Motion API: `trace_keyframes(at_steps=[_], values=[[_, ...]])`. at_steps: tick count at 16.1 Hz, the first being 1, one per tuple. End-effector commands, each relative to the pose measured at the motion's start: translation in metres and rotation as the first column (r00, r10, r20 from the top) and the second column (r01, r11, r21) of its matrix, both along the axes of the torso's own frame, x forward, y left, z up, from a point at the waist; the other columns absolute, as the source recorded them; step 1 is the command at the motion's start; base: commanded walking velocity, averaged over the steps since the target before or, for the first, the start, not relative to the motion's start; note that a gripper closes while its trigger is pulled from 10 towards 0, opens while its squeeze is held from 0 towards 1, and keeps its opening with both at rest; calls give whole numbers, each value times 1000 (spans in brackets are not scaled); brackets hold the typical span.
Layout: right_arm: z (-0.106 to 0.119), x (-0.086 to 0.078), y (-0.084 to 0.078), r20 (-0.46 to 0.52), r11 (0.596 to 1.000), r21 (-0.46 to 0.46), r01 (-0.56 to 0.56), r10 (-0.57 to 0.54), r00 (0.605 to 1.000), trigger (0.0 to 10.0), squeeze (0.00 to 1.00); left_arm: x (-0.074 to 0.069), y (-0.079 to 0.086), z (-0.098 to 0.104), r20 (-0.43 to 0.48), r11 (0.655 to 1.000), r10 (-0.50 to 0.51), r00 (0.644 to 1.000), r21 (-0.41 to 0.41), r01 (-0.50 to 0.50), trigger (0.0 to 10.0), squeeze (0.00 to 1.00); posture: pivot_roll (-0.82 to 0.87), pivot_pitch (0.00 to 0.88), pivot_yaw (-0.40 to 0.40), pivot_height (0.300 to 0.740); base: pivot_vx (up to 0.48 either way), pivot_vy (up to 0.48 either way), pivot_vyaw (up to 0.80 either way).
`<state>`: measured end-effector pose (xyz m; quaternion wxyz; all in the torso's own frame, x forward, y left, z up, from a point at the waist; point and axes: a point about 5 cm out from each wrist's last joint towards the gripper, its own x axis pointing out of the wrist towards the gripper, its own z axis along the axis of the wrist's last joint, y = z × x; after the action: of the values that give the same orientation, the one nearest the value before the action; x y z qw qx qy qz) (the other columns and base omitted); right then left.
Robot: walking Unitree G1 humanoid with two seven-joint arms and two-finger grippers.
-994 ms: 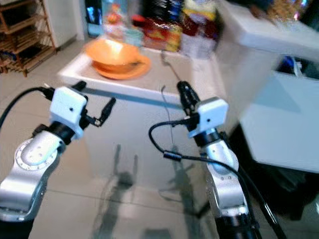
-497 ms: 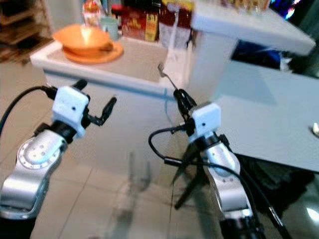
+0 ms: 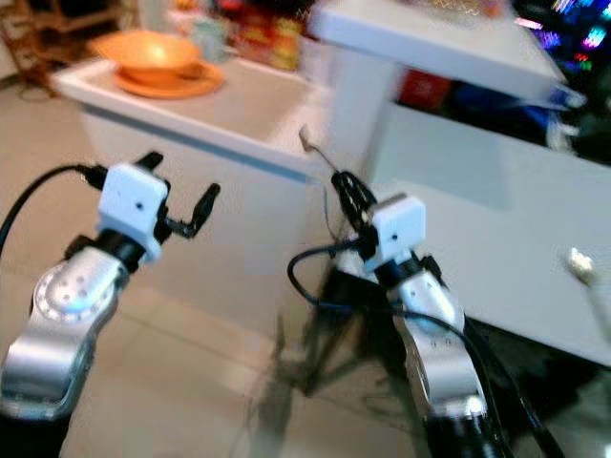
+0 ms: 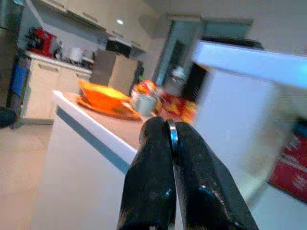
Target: Setting the table
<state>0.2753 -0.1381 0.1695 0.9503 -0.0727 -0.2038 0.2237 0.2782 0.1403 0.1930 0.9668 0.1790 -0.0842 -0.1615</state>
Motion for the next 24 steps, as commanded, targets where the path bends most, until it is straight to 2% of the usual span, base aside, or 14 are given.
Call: trace_keyframes(at_steps=[1, 5, 7, 9, 11, 16, 17, 19, 21, 24], values=[[5, 0, -5, 17, 1000, 6, -1, 1, 1000, 10000, 0, 0, -7, 3, 16, 1000, -29, 999, 1, 29, 10000, 0, 75, 0, -83, 740, 0, -480, 0], [4, -6, -1, 8, 998, -7, -68, 68, 998, 10000, 0, 0, -6, 3, 15, 1000, -29, 999, 0, 29, 10000, 0, 69, 0, -79, 740, 0, -480, 0], [3, -5, -7, 13, 999, -29, -22, 23, 1000, 10000, 0, 0, -7, 3, 14, 1000, -27, 1000, -2, 27, 10000, 0, 66, 0, -78, 740, 0, -480, 0], [-1, 2, -18, 12, 992, -83, 94, -93, 996, 10000, 0, 0, -7, 2, 10, 1000, -27, 1000, -3, 27, 10000, 0, 66, 0, -78, 740, 0, -480, 0], [-9, 8, -22, -53, 986, -91, 142, -147, 988, 10000, 0, 2, -6, 2, 10, 1000, -19, 1000, -2, 19, 10000, 0, 62, 0, -74, 740, 0, -480, 0], [-15, 15, -13, -84, 986, -68, 149, -154, 984, 10000, 0, 7, -2, 2, 22, 999, 44, 999, 12, -45, 10000, 0, 59, 0, -65, 740, 0, -480, 0], [-15, 19, -11, -94, 986, -70, 151, -157, 983, 10000, 0, 10, 0, -1, -16, 997, 71, 997, -8, -71, 10000, 0, 60, 0, -66, 740, 0, 0, 0], [-15, 24, -10, -116, 986, -51, 160, -165, 980, 10000, 0, 10, 1, -1, -3, 996, 83, 997, 26, -83, 10000, 0, 64, 0, -71, 740, 0, 0, 0], [-18, 29, -5, -169, 990, -15, 138, -138, 976, 10000, 0, 10, 6, -4, -26, 994, 105, 994, 13, -105, 10000, 0, 64, 0, -72, 740, 0, 0, 0], [-20, 31, 0, -177, 994, -13, 107, -108, 978, 10000, 0, 11, 7, -2, -24, 994, 111, 994, 10, -110, 10000, 0, 65, 0, -71, 740, 291, 0, -154]])
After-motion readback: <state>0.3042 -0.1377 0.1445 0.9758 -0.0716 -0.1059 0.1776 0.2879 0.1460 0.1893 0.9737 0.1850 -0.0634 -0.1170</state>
